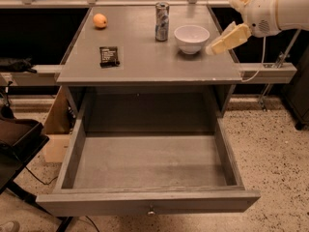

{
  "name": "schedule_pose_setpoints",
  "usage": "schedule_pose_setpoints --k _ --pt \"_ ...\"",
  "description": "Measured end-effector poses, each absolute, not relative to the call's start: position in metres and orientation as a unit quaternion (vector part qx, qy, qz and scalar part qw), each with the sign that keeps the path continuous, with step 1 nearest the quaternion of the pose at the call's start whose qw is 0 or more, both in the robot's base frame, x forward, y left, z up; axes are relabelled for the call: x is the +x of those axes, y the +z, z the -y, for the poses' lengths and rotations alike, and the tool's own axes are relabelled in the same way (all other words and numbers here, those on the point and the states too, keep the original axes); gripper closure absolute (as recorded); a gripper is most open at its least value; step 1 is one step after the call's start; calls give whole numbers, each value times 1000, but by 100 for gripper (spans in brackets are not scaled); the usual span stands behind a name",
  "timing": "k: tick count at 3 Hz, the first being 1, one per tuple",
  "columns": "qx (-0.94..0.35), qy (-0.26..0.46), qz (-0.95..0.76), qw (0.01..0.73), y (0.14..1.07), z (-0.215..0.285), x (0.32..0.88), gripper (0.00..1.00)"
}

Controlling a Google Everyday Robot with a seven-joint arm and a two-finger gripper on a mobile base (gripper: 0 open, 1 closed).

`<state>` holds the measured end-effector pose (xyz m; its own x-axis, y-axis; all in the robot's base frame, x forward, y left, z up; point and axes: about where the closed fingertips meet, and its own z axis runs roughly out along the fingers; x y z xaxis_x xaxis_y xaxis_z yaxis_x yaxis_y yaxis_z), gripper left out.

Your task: Place redbull can into top drawer

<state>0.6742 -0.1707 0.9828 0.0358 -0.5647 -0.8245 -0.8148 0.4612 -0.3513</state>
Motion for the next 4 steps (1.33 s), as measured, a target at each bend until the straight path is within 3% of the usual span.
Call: schedule_pose_setpoints --k 4 --pt "-371 240 -686 578 921 150 820 0"
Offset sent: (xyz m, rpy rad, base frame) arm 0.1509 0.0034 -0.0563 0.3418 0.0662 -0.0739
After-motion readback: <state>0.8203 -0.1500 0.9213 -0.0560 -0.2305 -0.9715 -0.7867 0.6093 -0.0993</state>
